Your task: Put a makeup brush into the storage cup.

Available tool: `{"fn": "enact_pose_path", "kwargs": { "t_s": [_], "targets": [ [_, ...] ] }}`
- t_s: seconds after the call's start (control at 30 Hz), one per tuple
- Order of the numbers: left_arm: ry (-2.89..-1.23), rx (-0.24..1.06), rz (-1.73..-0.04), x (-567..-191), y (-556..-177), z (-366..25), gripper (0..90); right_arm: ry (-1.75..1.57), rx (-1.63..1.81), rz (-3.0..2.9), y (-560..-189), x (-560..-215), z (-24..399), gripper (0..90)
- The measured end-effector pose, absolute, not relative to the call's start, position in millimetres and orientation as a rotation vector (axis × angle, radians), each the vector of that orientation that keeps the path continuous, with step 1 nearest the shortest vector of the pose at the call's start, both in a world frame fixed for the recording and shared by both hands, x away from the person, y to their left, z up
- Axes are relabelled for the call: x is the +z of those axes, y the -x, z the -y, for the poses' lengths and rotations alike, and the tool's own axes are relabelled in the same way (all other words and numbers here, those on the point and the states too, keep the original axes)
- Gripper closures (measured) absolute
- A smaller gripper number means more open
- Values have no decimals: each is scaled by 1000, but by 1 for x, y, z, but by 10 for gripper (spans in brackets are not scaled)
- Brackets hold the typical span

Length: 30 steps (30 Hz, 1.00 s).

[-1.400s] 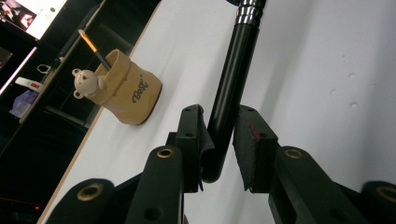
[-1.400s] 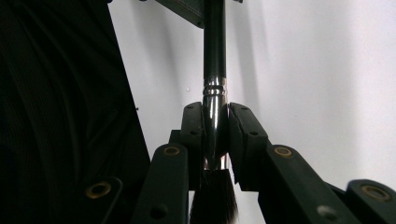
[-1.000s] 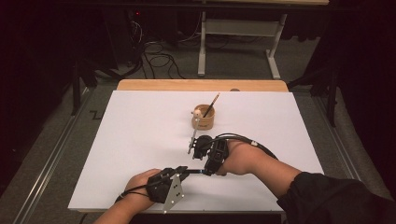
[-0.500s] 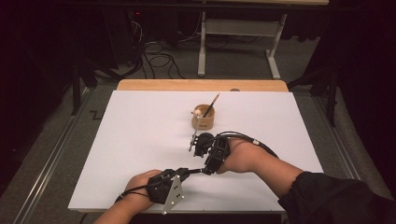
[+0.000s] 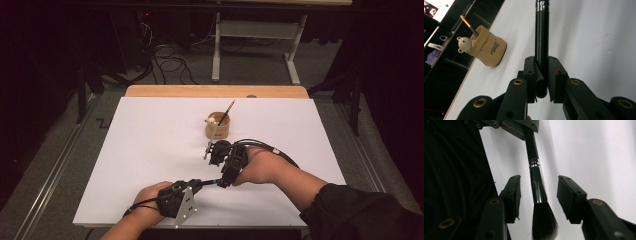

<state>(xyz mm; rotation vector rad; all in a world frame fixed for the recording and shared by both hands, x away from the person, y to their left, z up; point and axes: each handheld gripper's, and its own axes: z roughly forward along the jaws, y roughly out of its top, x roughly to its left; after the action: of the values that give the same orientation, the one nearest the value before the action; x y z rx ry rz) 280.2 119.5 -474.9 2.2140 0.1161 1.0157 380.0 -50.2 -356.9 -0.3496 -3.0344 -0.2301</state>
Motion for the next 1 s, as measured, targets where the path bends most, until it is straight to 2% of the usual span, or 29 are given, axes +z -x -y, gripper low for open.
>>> {"fn": "enact_pose_path", "kwargs": {
  "t_s": [0.37,0.5,0.87,1.0],
  "targets": [
    [-2210,1016,-127,-475,-281,-121,788,349,-222,3057,-380,-356,52,334],
    [-2208,1016,-131,-475,-282,-121,788,345,-223,3069,-381,-356,52,294],
    [-2205,1028,-144,-474,-283,-123,789,343,-219,3119,-378,-357,54,82],
    [-2206,1030,-149,-474,-284,-124,789,353,-227,3134,-379,-355,56,44]
  ]
}}
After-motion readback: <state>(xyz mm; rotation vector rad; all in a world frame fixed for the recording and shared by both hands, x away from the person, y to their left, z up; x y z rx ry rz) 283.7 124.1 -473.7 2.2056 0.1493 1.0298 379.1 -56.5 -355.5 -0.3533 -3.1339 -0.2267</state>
